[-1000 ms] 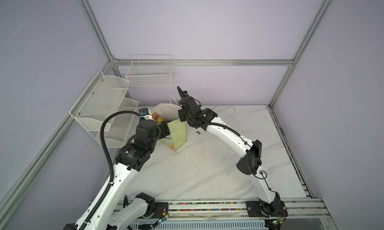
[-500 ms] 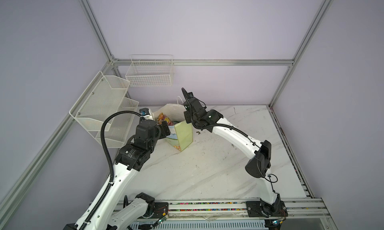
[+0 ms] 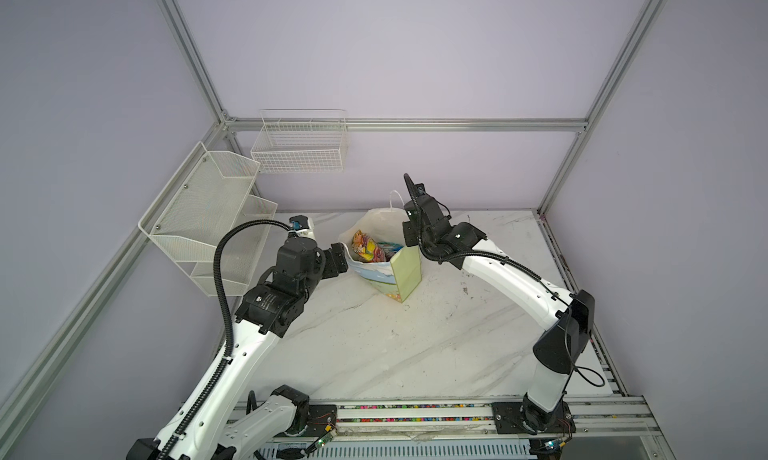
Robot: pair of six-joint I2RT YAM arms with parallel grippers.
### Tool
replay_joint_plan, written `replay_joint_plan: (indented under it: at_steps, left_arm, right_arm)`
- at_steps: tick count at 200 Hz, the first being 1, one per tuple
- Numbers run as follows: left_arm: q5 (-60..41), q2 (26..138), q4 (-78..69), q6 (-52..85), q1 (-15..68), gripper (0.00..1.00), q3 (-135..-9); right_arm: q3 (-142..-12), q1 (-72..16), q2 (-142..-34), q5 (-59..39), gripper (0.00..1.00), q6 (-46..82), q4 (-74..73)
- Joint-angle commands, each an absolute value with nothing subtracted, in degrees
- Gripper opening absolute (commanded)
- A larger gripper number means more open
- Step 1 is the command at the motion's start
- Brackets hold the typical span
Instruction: Place the snacks into the paper bag
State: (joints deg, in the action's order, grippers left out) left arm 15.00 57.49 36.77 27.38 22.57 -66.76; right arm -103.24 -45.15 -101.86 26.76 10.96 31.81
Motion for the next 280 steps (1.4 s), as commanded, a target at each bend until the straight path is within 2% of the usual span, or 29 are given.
replay_joint_plan:
  at_steps: [1, 77, 253, 261, 274, 280]
  left_arm:
    - [12.85, 57.72, 33.36, 26.05, 24.88, 0.89, -69.04]
    - [14.45, 57.86, 32.04, 25.13, 28.54, 0.90, -69.74]
    - [12.26, 59.83, 26.03, 26.11, 29.88, 0.91, -67.89]
    - [11.95, 59.94, 25.60, 26.04, 29.88, 0.91, -68.18]
    - [11.56, 60.16, 24.99, 25.84, 29.88, 0.91, -68.62]
    - [11.34, 60.20, 24.74, 25.69, 29.88, 0.92, -68.82]
  right_arm:
    - [-100.92, -44.87, -97.11, 29.62, 0.00, 12.39, 26.81]
    - [-94.19, -43.96, -91.01, 29.30, 0.00, 14.06, 25.88]
    - [-93.16, -39.64, -93.11, 22.62, 0.00, 13.10, 24.52]
    - [-93.12, -39.63, -92.86, 23.00, 0.05, 13.10, 24.53]
    - [-93.23, -39.55, -92.48, 23.33, 0.21, 12.84, 24.46]
    - [-93.38, -39.46, -92.40, 23.29, 0.25, 12.62, 24.43]
